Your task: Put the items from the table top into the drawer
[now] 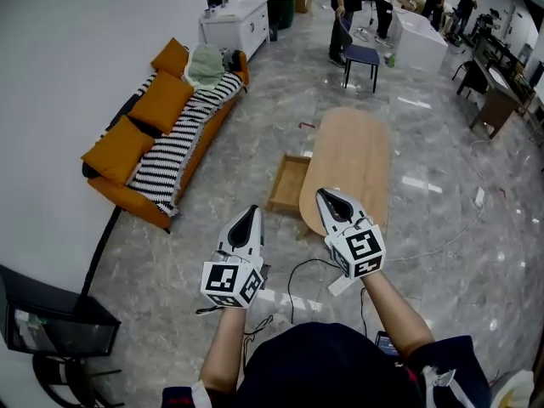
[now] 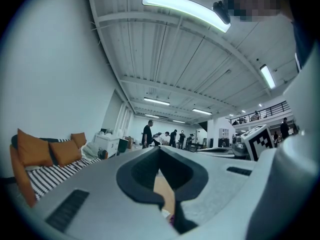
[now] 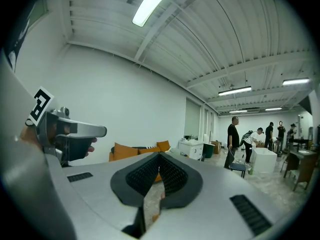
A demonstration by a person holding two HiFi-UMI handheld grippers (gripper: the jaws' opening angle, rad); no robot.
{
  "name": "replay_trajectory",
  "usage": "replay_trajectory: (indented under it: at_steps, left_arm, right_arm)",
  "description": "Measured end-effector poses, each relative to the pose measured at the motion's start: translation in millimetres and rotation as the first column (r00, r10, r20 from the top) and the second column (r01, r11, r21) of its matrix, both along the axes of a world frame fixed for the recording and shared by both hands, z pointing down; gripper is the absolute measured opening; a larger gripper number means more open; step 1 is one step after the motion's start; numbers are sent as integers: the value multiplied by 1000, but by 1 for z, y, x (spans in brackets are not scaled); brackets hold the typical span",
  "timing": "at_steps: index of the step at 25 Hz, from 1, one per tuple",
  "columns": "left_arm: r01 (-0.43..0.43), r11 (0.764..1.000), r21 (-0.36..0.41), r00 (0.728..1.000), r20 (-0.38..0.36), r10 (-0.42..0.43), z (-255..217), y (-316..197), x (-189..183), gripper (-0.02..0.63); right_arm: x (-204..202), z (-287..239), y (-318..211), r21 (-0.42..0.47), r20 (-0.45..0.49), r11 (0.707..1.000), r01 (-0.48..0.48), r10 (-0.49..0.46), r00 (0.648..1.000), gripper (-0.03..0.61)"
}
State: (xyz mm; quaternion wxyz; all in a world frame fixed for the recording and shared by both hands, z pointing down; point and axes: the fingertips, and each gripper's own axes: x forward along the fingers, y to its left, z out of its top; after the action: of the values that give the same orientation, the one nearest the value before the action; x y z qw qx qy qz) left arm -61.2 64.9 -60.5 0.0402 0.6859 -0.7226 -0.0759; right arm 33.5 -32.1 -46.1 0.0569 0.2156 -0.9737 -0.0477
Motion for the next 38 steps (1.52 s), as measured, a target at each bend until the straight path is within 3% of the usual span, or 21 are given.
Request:
replay_trajectory:
  at_steps: [16, 38]
  left_arm:
    - [-62, 998, -6, 998, -12, 62, 14, 6, -43, 5]
    - [-99, 995, -25, 995, 23, 100, 24, -84, -53, 5]
  right_arm:
    - [-50, 5, 5, 9, -13, 998, -65, 66, 998, 20]
    - [-56, 17, -83, 0, 11, 993, -117, 117, 993, 20]
